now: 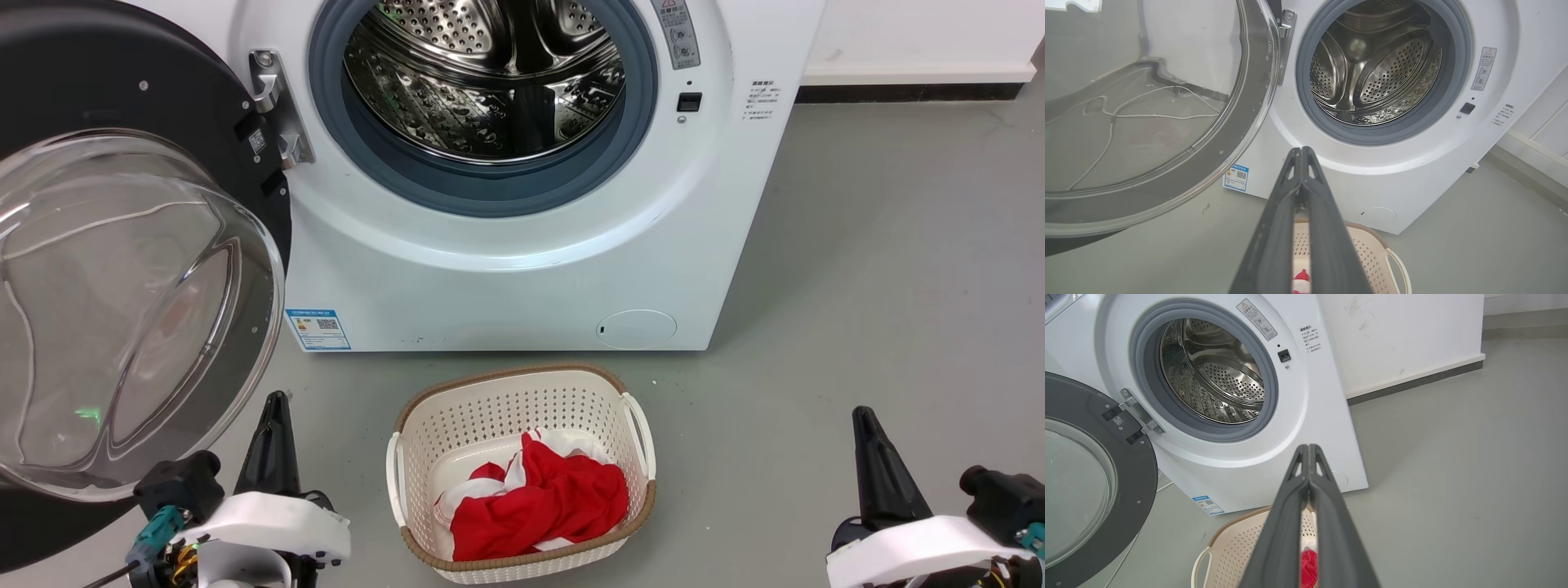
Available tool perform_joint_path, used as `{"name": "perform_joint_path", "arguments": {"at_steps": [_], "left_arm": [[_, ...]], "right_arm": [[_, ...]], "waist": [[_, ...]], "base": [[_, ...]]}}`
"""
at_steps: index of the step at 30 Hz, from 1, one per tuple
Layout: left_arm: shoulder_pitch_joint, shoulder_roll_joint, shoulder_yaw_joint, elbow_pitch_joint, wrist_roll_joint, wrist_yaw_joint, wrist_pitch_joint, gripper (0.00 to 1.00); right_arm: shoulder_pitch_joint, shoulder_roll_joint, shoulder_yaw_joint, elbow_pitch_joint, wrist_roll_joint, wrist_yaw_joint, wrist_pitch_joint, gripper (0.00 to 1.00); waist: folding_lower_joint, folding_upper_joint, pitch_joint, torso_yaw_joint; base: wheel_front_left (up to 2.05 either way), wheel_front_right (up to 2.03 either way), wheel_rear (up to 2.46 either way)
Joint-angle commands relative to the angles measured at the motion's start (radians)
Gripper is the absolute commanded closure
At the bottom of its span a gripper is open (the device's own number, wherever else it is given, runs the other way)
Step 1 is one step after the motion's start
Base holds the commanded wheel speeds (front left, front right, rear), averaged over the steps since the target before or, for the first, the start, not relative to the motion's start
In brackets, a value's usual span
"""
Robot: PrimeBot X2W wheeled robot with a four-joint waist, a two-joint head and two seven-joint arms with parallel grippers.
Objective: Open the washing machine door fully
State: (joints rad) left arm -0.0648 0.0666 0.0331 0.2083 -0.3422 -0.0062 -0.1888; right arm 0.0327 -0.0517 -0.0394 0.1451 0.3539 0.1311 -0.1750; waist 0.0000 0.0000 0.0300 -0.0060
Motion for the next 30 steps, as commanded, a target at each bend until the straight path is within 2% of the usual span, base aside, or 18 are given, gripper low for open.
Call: {"name": "perform_joint_path", "arguments": {"at_steps": [1, 30], "left_arm": [[-0.023, 0.003, 0.004, -0.015, -0.050, -0.006, 0.008, 1.00], [-0.033, -0.004, 0.030, 0.000, -0.507, -0.051, 0.116, 1.00]], "right_arm": [[-0.033, -0.007, -0.003, -0.009, 0.053, 0.000, 0.008, 1.00], [-0.076, -0.013, -0.019, 0.030, 0.514, 0.000, 0.104, 1.00]], "waist": [[0.0000, 0.0000, 0.000, 0.000], [0.0000, 0.0000, -0.007, 0.002]], "base": [[0.00, 0.00, 0.00], [0.00, 0.00, 0.00]]}}
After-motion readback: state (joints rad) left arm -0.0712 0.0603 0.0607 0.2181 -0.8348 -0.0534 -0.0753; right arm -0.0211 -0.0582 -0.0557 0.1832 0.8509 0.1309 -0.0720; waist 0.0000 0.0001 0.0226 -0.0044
